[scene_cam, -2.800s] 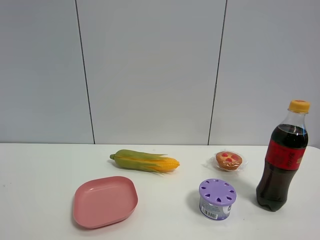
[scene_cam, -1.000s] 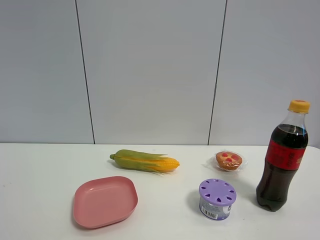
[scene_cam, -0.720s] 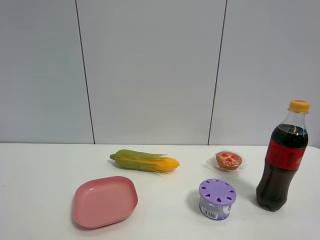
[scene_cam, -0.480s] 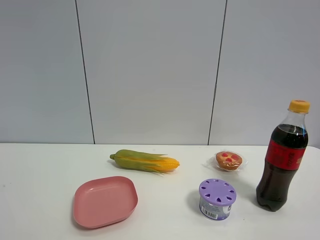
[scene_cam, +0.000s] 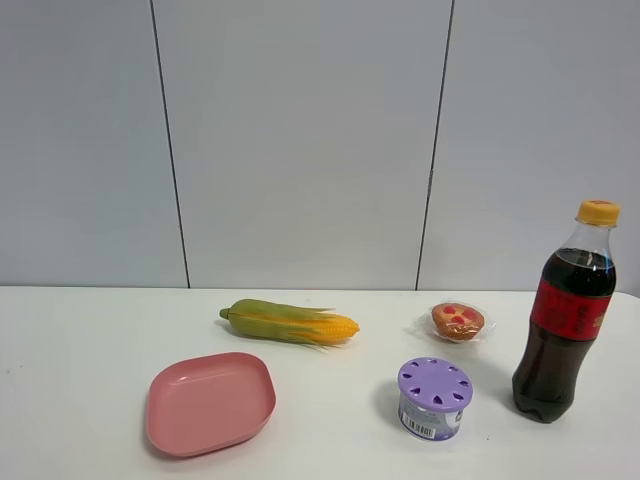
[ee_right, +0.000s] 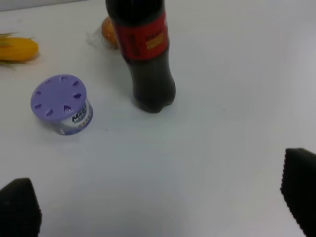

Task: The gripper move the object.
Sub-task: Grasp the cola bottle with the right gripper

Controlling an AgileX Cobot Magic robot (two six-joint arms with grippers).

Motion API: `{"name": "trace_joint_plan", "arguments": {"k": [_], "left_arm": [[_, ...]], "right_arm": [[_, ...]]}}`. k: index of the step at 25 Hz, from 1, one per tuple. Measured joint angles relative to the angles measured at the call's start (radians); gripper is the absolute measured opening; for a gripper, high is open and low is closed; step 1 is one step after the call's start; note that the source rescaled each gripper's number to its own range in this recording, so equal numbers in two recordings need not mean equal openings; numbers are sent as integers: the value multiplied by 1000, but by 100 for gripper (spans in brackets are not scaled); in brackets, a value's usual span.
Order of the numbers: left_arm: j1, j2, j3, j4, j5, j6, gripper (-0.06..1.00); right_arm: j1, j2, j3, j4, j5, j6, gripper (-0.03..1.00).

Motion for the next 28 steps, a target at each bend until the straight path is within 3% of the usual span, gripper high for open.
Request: {"name": "trace_joint_plan", "arguments": {"k": [11, 21, 28], "left_arm": [[0, 0, 0, 1, 0, 0, 100], [0, 0, 0, 1, 0, 0, 100], [0, 0, 0, 1, 0, 0, 100]], "right_arm": [[0, 275, -14, 5, -241, -92, 100], [0, 343, 64, -61, -334, -185, 100], [0, 346, 203, -68, -549, -184, 100]]}}
